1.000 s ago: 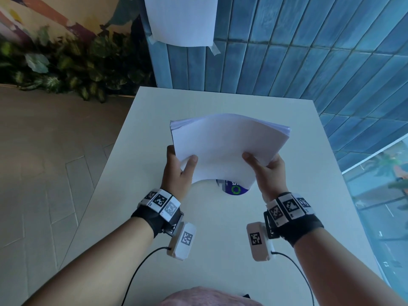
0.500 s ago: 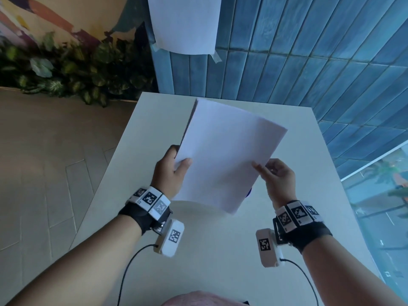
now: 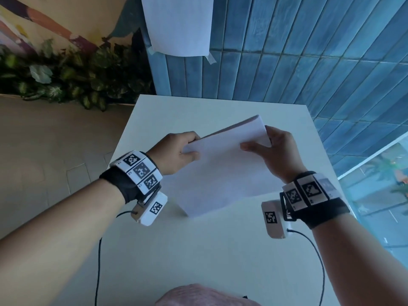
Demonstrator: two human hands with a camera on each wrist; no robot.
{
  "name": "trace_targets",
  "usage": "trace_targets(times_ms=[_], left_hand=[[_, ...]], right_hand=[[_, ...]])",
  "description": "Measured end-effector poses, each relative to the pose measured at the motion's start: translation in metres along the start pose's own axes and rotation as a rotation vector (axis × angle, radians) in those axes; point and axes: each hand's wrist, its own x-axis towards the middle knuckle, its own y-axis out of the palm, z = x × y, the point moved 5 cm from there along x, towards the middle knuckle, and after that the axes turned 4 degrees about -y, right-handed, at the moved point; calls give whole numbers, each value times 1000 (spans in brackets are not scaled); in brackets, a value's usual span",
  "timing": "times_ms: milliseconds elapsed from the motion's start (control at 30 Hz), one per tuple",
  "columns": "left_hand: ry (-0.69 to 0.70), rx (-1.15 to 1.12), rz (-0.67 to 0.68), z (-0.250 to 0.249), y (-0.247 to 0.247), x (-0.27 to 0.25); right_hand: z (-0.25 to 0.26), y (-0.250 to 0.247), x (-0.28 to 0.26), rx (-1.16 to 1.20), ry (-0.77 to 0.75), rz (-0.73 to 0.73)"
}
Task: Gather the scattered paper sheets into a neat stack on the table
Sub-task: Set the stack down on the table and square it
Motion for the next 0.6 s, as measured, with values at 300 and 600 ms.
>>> trace_targets(times_ms=[300,600], left_hand=[[-154,-126,-70,56,-21,-17],[-401,-681,-258,99,5,-11]], right_hand=[[-23,-27,-8,244,123,-110],[-71,-22,-17,239,375,-194]])
